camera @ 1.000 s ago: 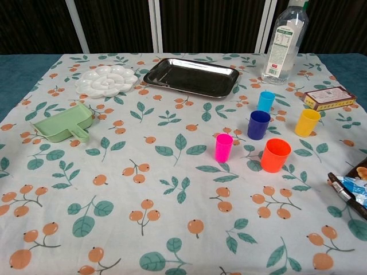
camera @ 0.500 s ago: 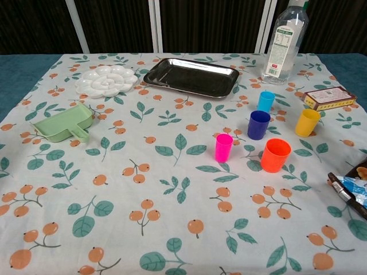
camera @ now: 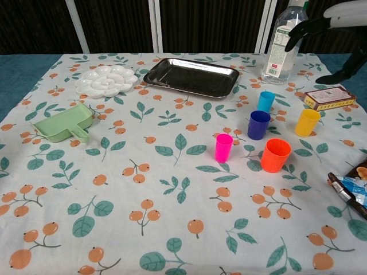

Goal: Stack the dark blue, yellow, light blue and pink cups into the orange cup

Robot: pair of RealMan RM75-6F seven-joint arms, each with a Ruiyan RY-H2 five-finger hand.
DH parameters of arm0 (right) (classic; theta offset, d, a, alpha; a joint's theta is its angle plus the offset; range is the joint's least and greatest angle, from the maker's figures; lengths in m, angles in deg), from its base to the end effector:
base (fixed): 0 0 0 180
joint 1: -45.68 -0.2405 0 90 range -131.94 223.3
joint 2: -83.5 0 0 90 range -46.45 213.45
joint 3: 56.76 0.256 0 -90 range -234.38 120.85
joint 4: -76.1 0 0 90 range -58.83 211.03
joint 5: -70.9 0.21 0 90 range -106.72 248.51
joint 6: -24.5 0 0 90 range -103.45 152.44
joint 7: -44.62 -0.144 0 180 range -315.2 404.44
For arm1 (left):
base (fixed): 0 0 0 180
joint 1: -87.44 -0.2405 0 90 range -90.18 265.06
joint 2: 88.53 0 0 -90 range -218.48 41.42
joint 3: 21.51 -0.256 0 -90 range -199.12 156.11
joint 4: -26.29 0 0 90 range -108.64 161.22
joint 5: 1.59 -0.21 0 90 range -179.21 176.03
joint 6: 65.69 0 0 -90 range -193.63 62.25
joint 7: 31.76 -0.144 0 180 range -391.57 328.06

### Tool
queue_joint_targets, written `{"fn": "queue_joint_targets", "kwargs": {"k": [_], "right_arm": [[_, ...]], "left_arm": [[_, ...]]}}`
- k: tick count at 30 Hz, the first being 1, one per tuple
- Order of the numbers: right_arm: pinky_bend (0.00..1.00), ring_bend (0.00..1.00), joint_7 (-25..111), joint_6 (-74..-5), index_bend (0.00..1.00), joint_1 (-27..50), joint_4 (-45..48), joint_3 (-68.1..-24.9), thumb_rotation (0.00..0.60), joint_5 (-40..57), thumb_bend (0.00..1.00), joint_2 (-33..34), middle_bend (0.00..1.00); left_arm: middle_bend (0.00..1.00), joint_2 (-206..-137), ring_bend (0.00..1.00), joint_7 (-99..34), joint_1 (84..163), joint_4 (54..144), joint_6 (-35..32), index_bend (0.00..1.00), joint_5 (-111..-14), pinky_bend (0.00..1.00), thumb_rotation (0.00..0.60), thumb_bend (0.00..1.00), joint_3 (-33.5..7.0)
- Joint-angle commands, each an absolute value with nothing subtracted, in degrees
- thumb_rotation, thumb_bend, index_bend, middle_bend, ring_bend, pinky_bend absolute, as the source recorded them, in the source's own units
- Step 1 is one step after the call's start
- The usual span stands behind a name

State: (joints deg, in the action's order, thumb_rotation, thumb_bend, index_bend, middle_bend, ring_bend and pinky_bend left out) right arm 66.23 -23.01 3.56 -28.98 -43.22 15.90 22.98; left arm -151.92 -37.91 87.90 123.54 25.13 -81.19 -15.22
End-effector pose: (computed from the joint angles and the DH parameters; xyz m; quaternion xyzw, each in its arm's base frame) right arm -0.1493 -0.3477 0.1093 0.7491 -0.3776 0.3188 0.4411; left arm -0.3135 0.1662 0.1826 -0.5214 -0.3785 -0.3778 0.6650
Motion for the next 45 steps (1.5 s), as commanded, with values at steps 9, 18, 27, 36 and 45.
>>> {"fn": "queue_joint_targets", "kwargs": {"k": [9, 18, 27, 36, 45], "right_arm": [[0.06, 0.05, 76.8, -26.8, 0.25, -2.6, -29.4, -46.1, 0.6, 24.4, 0.39, 15.6, 0.0], [0.05, 0.04, 80.7, -25.5, 0.16, -6.5, -26.6, -48.1, 0.6, 28.9, 0.34, 11.6, 0.0], [0.05, 0.04, 81.5, -25.6, 0.13, -8.8, -23.4, -48.8, 0.6, 32.5, 0.33, 9.5, 0.0], [0.05, 0.04, 80.7, -25.4, 0.26, -9.6, -19.2, -49.6, 0.6, 32.6, 0.33, 6.7, 0.0], [0.05, 0.04, 78.9, -24.8, 0.31, -9.7, -15.5, -50.5, 0.6, 31.7, 0.33, 4.0, 0.0]], "left_arm": [[0.12, -152.0, 0.0, -38.1, 87.9, 123.6, 25.1, 0.22, -81.3, 0.0, 0.6, 0.22, -15.3], [0.12, -152.0, 0.0, -37.9, 88.0, 123.5, 24.9, 0.22, -81.0, 0.0, 0.6, 0.22, -15.2], [0.12, -152.1, 0.0, -37.7, 88.0, 123.4, 24.9, 0.22, -80.8, 0.0, 0.6, 0.22, -15.1], [0.12, -152.1, 0.0, -37.8, 87.9, 123.4, 25.1, 0.22, -80.8, 0.0, 0.6, 0.22, -15.0], [0.12, -152.2, 0.0, -37.9, 88.0, 123.3, 25.0, 0.22, -80.8, 0.0, 0.6, 0.22, -15.1]]}}
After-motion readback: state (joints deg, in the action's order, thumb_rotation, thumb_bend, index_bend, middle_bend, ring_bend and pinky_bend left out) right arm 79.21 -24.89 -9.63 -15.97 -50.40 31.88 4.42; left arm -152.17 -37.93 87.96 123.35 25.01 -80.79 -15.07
